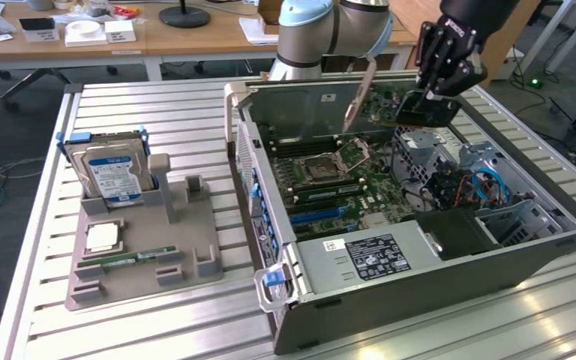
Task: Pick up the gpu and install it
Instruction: 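Insert the gpu into the slot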
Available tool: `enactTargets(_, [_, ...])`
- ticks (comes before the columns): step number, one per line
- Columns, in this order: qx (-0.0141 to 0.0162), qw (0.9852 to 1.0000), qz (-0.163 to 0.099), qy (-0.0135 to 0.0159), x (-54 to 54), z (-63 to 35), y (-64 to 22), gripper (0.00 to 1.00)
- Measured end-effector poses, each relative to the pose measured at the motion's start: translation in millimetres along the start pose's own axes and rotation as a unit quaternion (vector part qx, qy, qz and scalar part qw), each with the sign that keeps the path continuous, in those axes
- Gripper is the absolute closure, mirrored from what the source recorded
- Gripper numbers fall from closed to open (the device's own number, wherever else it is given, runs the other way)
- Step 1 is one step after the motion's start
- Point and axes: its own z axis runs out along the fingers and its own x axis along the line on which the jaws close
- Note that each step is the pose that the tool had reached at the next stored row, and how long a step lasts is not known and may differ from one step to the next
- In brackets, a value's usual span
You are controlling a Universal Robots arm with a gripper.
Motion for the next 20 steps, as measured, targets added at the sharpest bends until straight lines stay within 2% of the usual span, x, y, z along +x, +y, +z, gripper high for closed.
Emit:
enactTargets(6, [-0.0008,0.9993,-0.037,0.0032,-0.1,0.8,0.0,0.73])
enactTargets(7, [-0.0007,0.9992,-0.039,0.0033,-0.2,1.0,0.2,0.73])
enactTargets(8, [0.0007,0.9992,-0.040,0.0033,-0.3,1.5,0.4,0.73])
enactTargets(16, [0.0218,0.9985,-0.050,0.0047,-1.0,7.4,2.1,0.73])
enactTargets(20, [0.0316,0.9980,-0.055,0.0045,-1.7,11.2,3.4,0.73])
